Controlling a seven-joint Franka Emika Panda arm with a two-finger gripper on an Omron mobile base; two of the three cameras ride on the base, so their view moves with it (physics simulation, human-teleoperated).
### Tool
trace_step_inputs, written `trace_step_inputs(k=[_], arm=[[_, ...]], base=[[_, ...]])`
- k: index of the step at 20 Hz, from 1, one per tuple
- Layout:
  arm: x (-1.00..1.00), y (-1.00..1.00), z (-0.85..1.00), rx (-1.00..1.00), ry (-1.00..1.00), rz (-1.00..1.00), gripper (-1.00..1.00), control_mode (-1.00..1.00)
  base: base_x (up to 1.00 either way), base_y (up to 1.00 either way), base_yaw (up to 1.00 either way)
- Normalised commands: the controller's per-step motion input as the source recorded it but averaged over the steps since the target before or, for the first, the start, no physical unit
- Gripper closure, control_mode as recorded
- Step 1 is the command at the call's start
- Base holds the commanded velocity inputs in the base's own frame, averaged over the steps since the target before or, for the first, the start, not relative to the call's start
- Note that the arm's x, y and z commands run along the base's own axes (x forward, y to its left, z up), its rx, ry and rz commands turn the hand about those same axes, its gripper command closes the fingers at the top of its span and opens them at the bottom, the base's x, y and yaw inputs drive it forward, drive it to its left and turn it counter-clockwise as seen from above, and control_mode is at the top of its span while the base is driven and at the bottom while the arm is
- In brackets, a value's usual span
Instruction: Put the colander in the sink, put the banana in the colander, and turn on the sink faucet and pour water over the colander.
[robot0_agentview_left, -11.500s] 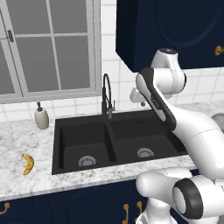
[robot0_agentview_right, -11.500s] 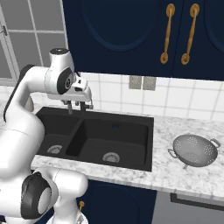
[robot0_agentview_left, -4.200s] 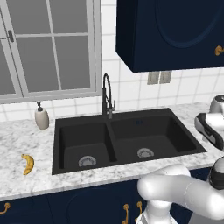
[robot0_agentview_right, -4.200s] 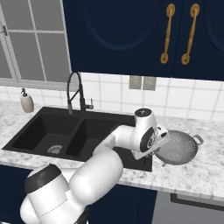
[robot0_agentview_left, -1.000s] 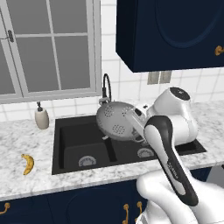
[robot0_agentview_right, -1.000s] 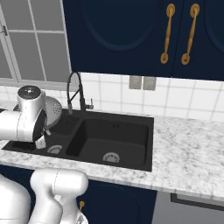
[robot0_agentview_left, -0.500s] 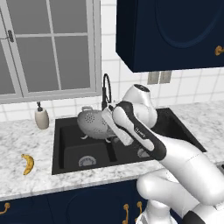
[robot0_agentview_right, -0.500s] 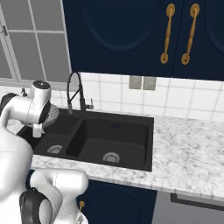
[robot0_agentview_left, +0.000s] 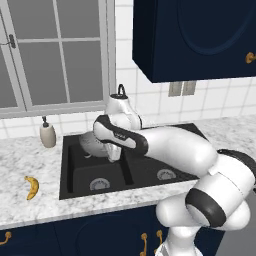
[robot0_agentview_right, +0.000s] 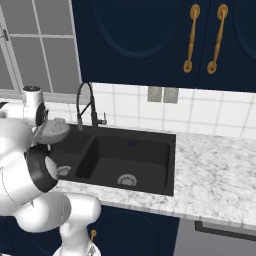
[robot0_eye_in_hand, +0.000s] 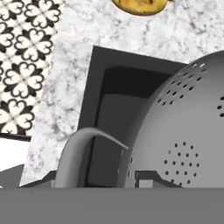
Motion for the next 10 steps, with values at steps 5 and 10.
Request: trace_step_inputs(k=[5,10], arm=[[0.22,0.64,-0.31,-0.32,0.02,-0.4,1.0,-1.0],[0.03,0.35,-0.2,-0.11,0.0,-0.22,1.0,-1.0]], base=[[0.0,0.0,0.0],[0.0,0.0,0.0]])
